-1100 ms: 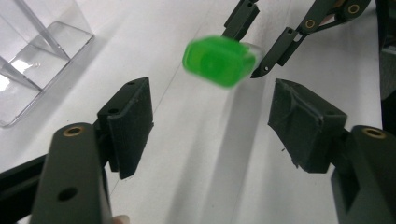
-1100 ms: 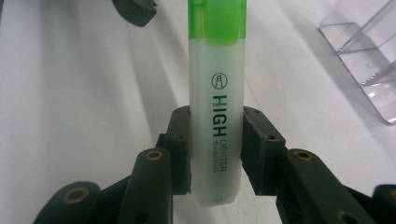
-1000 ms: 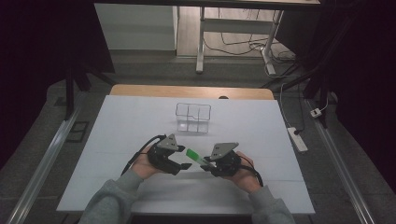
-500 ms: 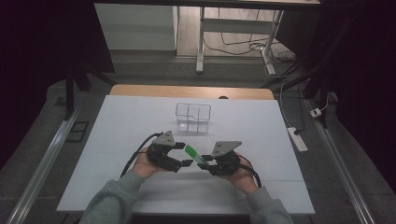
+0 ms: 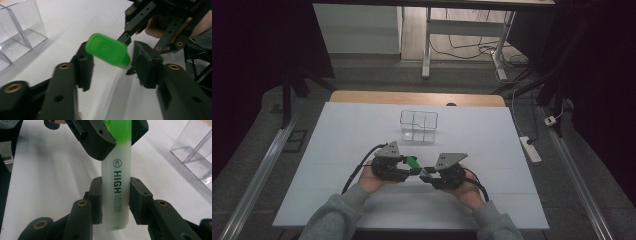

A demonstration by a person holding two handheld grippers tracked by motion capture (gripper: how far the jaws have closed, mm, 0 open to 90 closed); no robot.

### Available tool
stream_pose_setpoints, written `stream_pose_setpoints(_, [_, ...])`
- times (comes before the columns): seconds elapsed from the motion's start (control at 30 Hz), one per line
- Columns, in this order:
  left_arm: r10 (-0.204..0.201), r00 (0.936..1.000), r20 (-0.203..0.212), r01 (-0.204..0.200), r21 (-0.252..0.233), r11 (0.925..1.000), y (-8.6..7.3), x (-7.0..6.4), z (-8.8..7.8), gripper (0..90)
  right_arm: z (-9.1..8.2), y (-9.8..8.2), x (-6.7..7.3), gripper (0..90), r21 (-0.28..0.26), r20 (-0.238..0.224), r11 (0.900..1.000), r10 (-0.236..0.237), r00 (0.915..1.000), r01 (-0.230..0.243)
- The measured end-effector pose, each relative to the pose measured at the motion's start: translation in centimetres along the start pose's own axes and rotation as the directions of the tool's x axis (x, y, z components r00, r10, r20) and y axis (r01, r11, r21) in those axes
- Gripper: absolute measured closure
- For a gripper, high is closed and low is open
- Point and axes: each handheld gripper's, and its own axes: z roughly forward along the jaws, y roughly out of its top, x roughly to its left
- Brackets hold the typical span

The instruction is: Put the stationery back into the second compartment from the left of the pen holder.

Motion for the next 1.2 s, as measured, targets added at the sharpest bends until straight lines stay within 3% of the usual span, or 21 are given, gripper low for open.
stream_pose_setpoints(0.27, [0.003,0.9988,0.048,-0.003,-0.010,0.9999,0.0,-0.2,0.2,65.2,0.5,-0.1,0.3,66.1,0.018,-0.007,1.000,-0.024,0.9997,0.025])
stream_pose_setpoints(0.53, [-0.038,0.9982,0.046,0.038,-0.013,0.9992,0.1,-0.1,0.2,67.4,0.5,-0.1,0.3,64.6,0.019,0.020,0.999,-0.026,0.9994,0.026])
stream_pose_setpoints(0.73, [-0.064,0.9978,0.019,0.065,-0.021,0.9977,0.1,0.2,-0.2,67.5,0.3,-0.2,0.1,55.1,0.013,0.047,1.000,0.004,0.9989,-0.005])
stream_pose_setpoints(0.87, [-0.081,0.9967,-0.001,0.081,-0.036,0.9961,0.1,0.7,-0.8,67.5,-0.3,-0.4,-0.3,48.8,-0.025,0.058,0.999,0.047,0.9972,-0.045])
stream_pose_setpoints(1.2, [-0.097,0.9947,-0.034,0.094,-0.059,0.9938,0.0,1.3,-2.0,67.5,-2.7,-2.2,-1.3,44.8,-0.050,0.096,0.992,0.124,0.9876,-0.120])
